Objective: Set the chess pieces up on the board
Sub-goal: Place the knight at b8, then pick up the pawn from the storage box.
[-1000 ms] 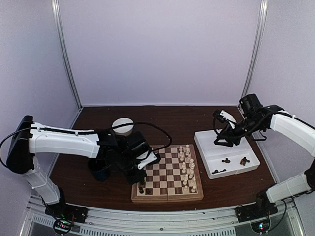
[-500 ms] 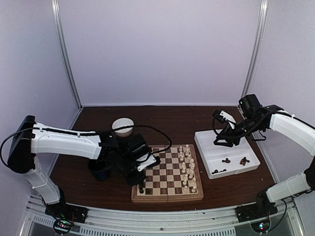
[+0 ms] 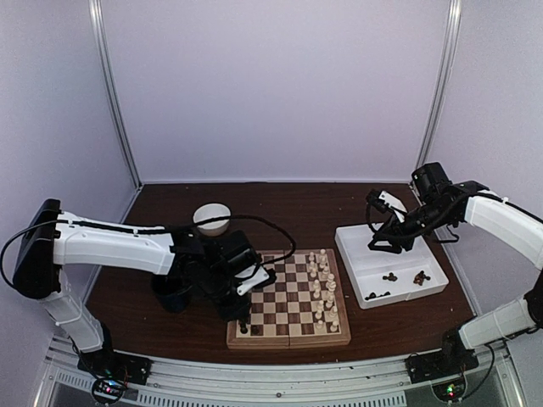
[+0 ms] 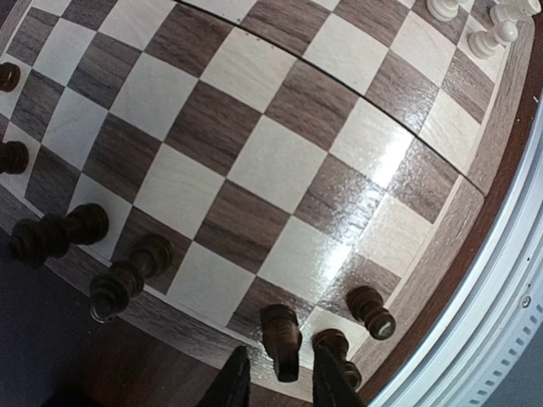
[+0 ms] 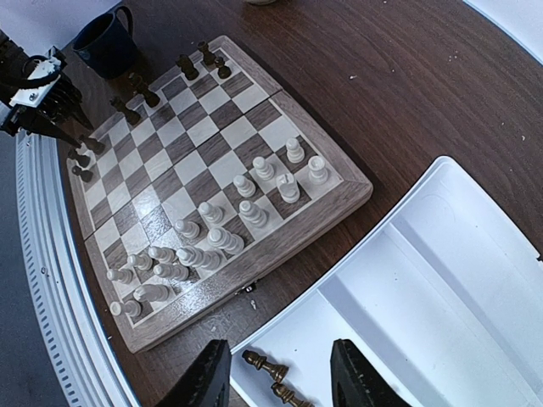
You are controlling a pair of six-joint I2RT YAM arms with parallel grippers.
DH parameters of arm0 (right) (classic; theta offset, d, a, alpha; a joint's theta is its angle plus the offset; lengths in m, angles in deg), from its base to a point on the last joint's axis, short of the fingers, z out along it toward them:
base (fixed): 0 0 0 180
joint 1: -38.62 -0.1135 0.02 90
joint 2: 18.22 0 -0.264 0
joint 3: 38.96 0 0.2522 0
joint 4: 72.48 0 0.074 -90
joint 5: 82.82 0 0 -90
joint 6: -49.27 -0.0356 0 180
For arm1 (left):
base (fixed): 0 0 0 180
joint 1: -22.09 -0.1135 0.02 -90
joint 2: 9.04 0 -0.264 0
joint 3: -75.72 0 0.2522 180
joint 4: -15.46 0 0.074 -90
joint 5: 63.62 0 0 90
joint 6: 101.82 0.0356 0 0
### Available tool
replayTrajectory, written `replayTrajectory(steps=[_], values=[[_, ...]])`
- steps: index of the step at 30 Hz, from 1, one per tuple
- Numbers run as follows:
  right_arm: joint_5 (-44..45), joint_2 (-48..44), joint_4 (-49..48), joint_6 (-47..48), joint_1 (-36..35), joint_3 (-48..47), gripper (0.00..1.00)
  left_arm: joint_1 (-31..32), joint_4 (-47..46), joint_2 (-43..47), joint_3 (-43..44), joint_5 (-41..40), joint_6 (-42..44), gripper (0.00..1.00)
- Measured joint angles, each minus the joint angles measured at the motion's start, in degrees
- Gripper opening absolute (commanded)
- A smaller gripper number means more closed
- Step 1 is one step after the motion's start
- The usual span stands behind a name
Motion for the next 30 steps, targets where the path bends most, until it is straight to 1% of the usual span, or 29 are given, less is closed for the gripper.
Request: replayTrajectory(steps=[5, 9, 13, 16, 19, 22, 26, 30], values=[[-0.17, 0.00, 0.46, 0.11, 1.05, 0.00, 0.44, 0.00, 0.46, 1.49, 0.09, -0.31, 0.13, 0.33], [0.02, 0.26, 2.91, 1.70, 4.09, -0.22, 0.39, 0.00, 2.16, 3.69, 1.70, -2.38, 0.79, 0.38], [3.32, 1.51, 6.12, 4.98, 6.08, -0.68, 0.34, 0.00, 2.08, 6.80, 4.85, -6.25, 1.79, 0.43], [8.04, 1.88, 7.30, 7.39, 6.38, 0.11, 0.32, -0.02, -1.20, 9.46, 5.90, -9.03, 1.99, 0.45], [12.41, 2.38, 7.28, 9.77, 6.51, 2.73, 0.31, -0.02, -5.03, 10.40, 5.90, -10.27, 1.95, 0.47], [16.15, 4.85, 6.99, 11.78, 6.71, 5.42, 0.31, -0.09, -10.54, 10.43, 5.86, -10.80, 1.49, 0.48], [19.98, 9.62, 5.55, 13.73, 6.71, 7.54, 0.35, -0.39, -15.69, 10.08, 5.90, -10.62, 0.68, 0.48], [22.53, 12.52, 2.89, 14.27, 6.71, 8.57, 0.36, -0.39, -17.16, 8.72, 5.97, -10.56, 0.24, 0.48]])
